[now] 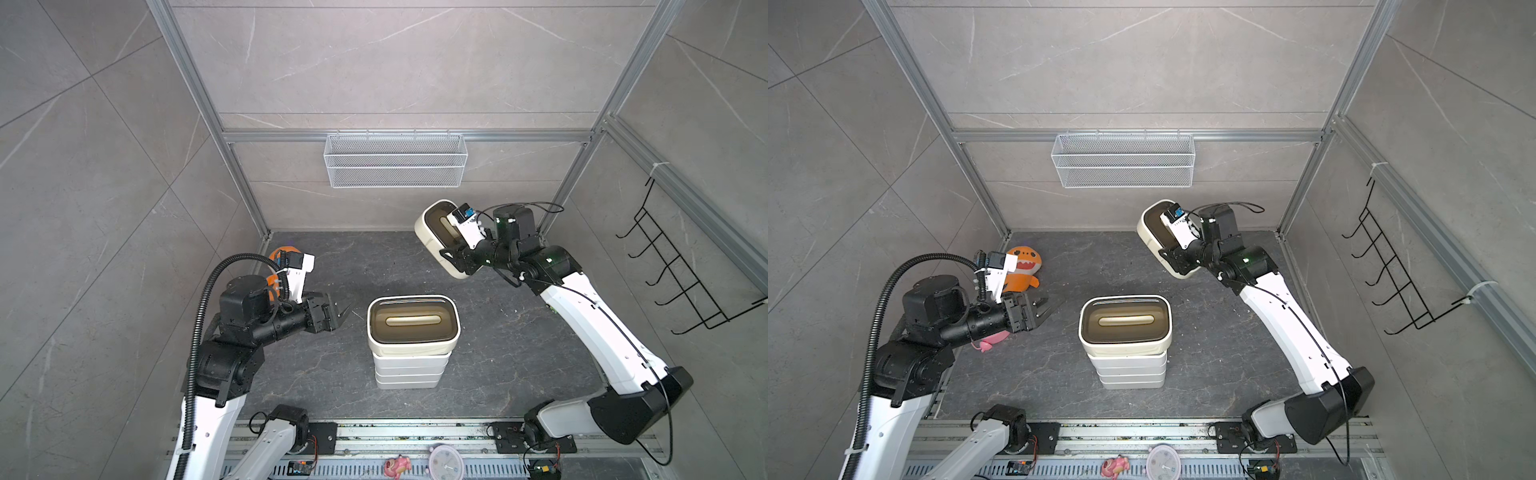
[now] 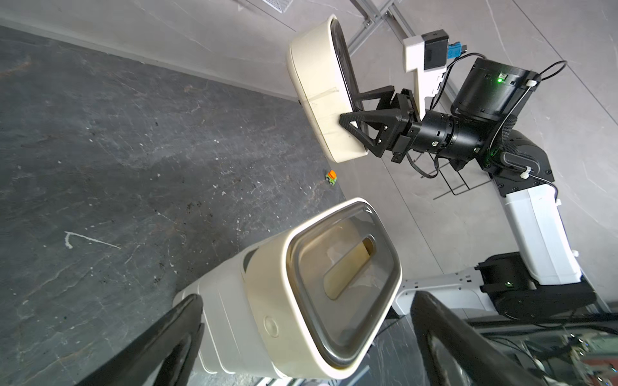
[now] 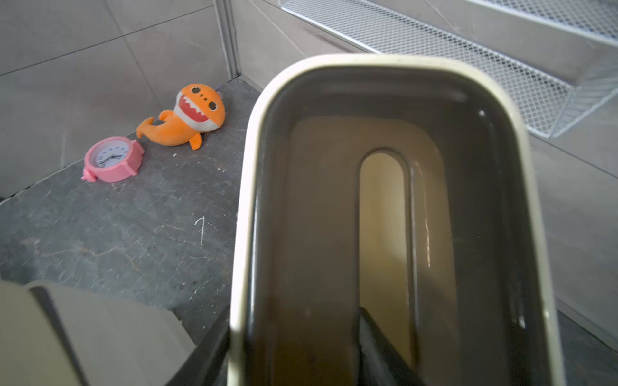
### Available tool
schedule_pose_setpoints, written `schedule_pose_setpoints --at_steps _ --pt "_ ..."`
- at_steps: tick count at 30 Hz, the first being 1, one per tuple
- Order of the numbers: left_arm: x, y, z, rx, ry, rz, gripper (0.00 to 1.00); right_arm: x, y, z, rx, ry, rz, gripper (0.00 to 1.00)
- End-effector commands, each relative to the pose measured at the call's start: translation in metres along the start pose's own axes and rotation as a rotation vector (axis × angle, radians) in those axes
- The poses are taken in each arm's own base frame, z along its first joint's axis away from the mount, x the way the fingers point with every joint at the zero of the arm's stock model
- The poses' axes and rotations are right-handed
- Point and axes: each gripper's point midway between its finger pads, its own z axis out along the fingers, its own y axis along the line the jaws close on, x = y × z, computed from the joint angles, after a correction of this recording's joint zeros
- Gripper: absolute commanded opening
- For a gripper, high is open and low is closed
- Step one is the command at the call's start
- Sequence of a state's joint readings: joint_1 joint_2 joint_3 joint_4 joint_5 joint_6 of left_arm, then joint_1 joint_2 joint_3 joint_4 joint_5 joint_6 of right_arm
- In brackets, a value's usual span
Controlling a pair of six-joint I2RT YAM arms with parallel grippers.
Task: Stack the tissue boxes
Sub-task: Pick up the tissue box from the center of the board, then place the tissue box at the tissue box.
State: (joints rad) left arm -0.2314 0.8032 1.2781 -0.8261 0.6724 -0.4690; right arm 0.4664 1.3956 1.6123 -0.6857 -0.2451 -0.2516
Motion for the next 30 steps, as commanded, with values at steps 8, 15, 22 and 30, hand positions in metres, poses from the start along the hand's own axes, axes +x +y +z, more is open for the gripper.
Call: schedule_pose_setpoints --at_steps 8,15,22,30 --pt "0.016 -0.011 -0.009 0.031 0.052 0.015 1.00 -0.023 0.028 -0.065 -0.039 -0.105 -0.085 0.44" --pt "0.021 -0.004 -0.013 -0.008 0.048 0.028 1.00 -0.021 0.047 -0.080 -0.119 -0.132 -0.081 0.43" --pt "0.022 -0.010 -0.021 -0.010 0.027 0.042 1.00 -0.031 0.073 -0.093 -0.267 -0.136 -0.124 0.42" --pt "0.023 -0.016 -0.027 0.000 0.028 0.063 1.00 -0.031 0.096 -0.104 -0.327 -0.118 -0.183 0.42"
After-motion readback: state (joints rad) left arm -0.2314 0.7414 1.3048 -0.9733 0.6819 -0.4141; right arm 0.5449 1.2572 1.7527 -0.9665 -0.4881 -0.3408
